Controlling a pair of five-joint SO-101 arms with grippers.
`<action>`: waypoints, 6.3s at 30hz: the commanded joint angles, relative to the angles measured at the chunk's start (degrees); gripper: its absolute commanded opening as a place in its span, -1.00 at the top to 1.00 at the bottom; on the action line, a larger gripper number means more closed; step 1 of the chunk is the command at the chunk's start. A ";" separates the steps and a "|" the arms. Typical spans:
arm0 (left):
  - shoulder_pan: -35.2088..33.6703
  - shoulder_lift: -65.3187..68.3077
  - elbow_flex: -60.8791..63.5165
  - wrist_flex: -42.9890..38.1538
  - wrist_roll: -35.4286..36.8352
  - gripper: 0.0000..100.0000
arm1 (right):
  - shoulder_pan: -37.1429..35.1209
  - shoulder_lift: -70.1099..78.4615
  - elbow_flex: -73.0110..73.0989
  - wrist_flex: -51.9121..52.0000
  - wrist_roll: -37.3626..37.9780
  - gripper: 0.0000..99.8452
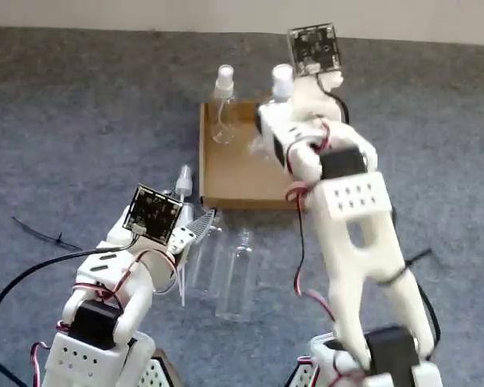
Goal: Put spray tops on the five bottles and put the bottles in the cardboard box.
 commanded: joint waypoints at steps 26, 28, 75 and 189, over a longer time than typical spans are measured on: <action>-3.91 -0.66 2.95 -4.04 -0.44 0.54 | 3.12 37.85 -21.41 -23.87 9.49 0.99; -3.91 -0.66 2.95 -4.04 -0.44 0.54 | 3.12 37.85 -21.41 -23.87 9.49 0.99; -3.91 -0.66 2.95 -3.96 -0.44 0.54 | 3.21 39.25 -28.26 -10.42 9.23 0.60; -4.00 -0.57 3.56 -4.13 -0.53 0.54 | 42.07 27.74 -0.92 11.65 28.57 0.99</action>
